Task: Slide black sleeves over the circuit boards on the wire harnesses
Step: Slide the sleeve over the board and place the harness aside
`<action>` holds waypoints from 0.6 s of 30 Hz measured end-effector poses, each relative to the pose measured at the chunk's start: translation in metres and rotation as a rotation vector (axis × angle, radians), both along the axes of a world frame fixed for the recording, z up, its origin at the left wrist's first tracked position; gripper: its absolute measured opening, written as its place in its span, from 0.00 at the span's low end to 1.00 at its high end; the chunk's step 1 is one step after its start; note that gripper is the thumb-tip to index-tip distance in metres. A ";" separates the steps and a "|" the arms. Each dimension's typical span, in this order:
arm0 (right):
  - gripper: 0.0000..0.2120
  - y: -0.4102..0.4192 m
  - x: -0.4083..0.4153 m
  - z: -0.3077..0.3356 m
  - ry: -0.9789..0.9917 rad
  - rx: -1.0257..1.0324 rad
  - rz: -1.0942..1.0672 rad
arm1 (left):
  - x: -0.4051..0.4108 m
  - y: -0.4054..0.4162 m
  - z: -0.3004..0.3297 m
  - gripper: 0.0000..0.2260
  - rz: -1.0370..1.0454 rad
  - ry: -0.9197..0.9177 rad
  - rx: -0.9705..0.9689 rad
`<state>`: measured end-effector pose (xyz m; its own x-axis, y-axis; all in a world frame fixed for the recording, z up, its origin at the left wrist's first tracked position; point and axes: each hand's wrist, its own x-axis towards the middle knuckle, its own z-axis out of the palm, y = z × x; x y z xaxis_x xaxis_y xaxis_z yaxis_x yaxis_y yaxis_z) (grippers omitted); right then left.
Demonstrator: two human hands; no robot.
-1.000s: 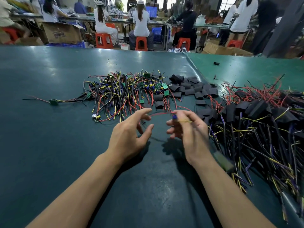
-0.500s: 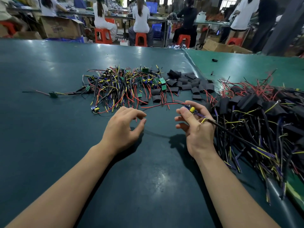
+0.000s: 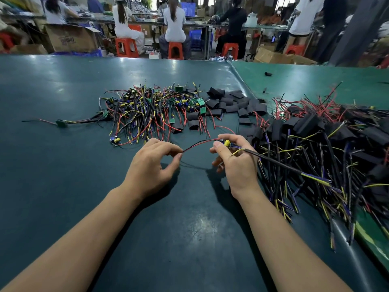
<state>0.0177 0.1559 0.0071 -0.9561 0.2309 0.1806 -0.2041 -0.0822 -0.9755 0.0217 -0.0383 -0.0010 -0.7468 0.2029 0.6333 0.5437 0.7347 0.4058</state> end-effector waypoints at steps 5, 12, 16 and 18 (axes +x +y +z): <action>0.03 -0.003 -0.002 -0.002 -0.036 0.105 0.045 | 0.000 0.001 0.000 0.05 0.000 0.019 0.012; 0.05 -0.006 -0.006 -0.006 -0.036 0.192 0.041 | -0.003 0.016 0.000 0.06 -0.091 0.203 -0.189; 0.06 -0.009 -0.007 -0.006 -0.008 0.265 0.046 | -0.024 0.038 0.019 0.06 -0.119 0.177 -0.040; 0.06 -0.010 -0.007 -0.004 -0.027 0.249 0.060 | -0.047 0.063 0.037 0.05 -0.110 0.097 0.068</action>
<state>0.0109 0.1460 0.0029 -0.9719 0.1257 0.1988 -0.1795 0.1499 -0.9723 -0.0250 0.0246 0.0363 -0.6575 0.2340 0.7162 0.6580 0.6414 0.3945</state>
